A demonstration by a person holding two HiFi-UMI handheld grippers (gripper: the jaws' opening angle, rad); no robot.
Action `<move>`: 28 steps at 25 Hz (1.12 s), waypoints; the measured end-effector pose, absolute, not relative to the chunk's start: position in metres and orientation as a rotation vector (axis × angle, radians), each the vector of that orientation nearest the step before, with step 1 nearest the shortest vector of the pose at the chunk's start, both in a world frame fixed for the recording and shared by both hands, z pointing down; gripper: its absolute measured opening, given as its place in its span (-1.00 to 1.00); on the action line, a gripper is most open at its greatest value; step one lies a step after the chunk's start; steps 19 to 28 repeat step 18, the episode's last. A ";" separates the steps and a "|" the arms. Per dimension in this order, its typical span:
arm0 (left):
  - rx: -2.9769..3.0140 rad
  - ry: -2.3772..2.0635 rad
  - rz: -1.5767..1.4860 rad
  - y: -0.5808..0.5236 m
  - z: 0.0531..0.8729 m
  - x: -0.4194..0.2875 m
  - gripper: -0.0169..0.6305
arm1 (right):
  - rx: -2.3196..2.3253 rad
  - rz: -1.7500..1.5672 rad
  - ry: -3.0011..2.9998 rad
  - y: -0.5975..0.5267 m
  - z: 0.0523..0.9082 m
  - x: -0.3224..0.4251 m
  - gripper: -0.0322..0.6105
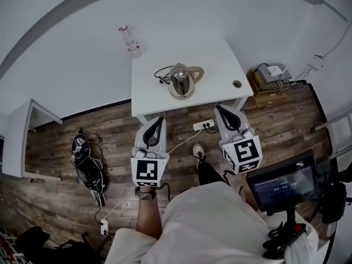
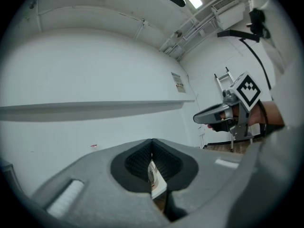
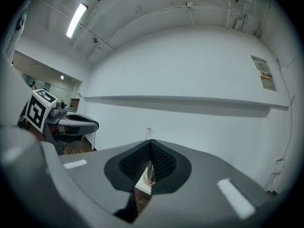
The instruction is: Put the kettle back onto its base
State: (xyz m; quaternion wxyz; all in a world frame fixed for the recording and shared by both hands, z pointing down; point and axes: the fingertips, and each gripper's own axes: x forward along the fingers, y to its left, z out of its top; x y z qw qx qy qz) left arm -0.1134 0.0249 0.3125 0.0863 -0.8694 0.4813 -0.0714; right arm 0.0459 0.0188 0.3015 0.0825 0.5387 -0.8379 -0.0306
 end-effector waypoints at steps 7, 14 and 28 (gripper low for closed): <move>-2.564 1.416 -0.154 0.051 0.287 -0.114 -0.93 | 1.625 -0.158 -2.513 0.046 0.276 0.044 -0.89; -2.559 1.420 -0.136 0.053 0.284 -0.114 -0.93 | 1.631 -0.178 -2.521 0.046 0.272 0.045 -0.89; -2.555 1.430 -0.131 0.044 0.285 -0.112 -0.93 | 1.633 -0.168 -2.522 0.037 0.276 0.049 -0.89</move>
